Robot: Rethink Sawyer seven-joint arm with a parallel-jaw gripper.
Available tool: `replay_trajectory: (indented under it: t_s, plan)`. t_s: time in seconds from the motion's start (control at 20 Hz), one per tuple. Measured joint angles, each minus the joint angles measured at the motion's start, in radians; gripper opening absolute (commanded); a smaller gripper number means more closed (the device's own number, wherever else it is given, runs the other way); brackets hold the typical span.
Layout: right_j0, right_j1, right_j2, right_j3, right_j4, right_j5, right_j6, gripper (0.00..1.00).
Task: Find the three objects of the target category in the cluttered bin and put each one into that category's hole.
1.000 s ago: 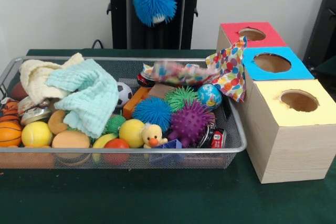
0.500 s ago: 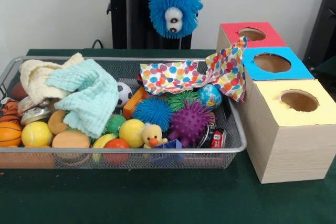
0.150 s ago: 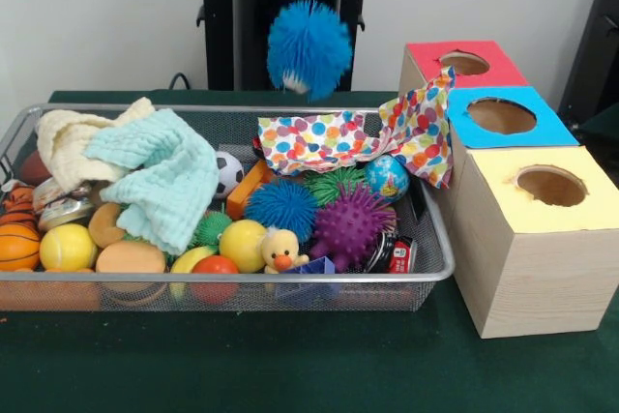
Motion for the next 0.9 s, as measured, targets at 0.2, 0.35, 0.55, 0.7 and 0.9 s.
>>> replay_trajectory:
  t_s: [0.2,0.35,0.55,0.7,0.9]
  plan:
    - [-0.052,0.039,0.022,0.104,-0.004,-0.220,0.000,0.00]
    - [-0.091,0.088,0.039,0.162,-0.019,-0.326,0.000,0.00]
    - [-0.125,0.148,0.057,0.211,-0.060,-0.387,0.000,0.00]
    - [-0.143,0.162,0.077,0.242,-0.072,-0.377,0.000,0.00]
    - [-0.148,0.131,0.098,0.254,-0.068,-0.292,0.000,0.00]
